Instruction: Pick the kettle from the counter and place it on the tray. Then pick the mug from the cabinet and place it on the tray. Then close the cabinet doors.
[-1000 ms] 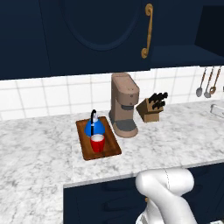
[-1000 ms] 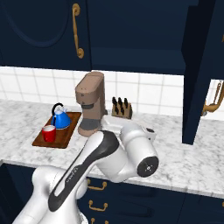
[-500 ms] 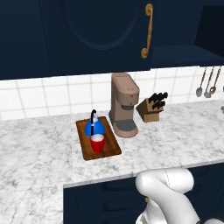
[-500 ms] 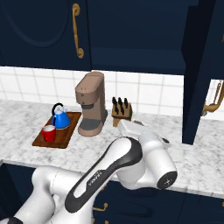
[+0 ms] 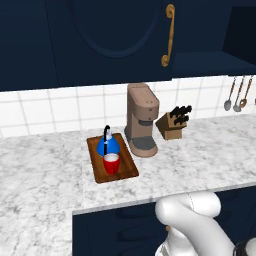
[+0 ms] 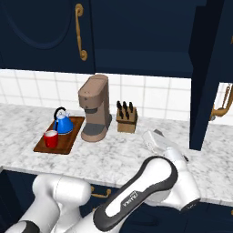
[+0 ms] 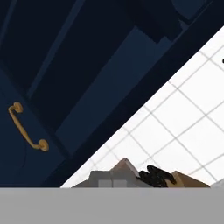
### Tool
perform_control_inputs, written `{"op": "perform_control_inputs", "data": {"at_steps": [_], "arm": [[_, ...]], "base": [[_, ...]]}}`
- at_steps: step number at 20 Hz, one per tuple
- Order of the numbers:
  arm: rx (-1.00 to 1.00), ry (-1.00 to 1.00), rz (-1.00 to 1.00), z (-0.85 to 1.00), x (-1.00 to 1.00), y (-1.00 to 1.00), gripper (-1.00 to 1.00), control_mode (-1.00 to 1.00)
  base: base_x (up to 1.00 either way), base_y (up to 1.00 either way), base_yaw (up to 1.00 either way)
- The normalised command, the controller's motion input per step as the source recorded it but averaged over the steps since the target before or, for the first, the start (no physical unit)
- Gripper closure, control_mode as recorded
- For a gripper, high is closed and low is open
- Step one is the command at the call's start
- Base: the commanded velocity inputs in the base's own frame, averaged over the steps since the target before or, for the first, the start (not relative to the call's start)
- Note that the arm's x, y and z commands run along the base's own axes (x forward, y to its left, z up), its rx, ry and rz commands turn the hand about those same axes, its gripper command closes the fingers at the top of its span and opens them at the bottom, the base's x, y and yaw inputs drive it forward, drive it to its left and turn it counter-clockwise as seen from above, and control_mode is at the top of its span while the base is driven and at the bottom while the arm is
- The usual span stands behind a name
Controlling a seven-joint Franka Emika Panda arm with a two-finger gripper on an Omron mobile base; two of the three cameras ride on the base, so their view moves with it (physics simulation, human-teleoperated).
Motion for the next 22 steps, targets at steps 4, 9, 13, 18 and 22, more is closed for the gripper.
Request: {"op": "perform_control_inputs", "data": {"at_steps": [4,9,13,18,22], "arm": [[0.09,0.0,0.0,0.0,-0.02,-0.23,1.0,-1.0],[0.16,-0.03,0.0,0.0,-0.11,-0.31,1.0,-1.0],[0.14,-0.12,0.01,0.0,-0.2,-0.21,1.0,-1.0],[0.19,-0.19,0.01,0.01,-0.24,-0.3,1.0,-1.0],[0.22,-0.23,0.01,0.14,-0.21,-0.29,1.0,-1.0]], "base": [[0.0,0.0,0.0],[0.0,0.0,0.0],[0.0,0.0,0.0],[0.0,0.0,0.0],[0.0,0.0,0.0]]}}
